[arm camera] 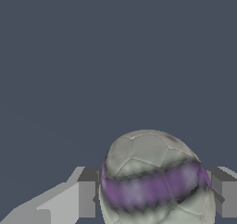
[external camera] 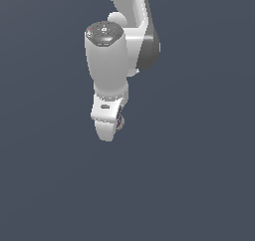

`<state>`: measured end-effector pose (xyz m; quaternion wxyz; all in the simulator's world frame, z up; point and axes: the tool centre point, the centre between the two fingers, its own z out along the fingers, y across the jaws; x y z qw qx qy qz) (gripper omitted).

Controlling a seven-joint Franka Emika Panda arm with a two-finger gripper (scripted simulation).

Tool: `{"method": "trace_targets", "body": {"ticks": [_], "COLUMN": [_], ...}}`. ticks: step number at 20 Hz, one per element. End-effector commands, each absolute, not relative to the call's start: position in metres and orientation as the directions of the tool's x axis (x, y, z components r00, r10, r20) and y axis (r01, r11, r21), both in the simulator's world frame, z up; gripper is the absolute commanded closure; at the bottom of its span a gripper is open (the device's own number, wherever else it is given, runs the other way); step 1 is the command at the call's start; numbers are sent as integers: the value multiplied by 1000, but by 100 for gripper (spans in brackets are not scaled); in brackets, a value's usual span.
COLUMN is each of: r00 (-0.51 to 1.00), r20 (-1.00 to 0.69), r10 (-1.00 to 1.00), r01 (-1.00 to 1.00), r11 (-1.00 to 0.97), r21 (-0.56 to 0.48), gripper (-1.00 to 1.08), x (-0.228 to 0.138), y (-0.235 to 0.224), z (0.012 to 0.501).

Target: Pick up the object and move it to a goal position.

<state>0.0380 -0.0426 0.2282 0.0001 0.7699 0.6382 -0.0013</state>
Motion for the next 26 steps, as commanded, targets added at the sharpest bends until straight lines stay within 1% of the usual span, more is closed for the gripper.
{"method": "trace_targets", "body": {"ticks": [1, 18, 26], "r00": [185, 184, 186], "r20": [-2, 2, 1], "r10": [983, 983, 983], "r01": [983, 983, 983], "r11": [-185, -184, -186], "r21": [-1, 0, 0], "gripper": [108, 108, 108], "x": [31, -10, -21], "y": [-58, -161, -195], "z": [255, 428, 481]}}
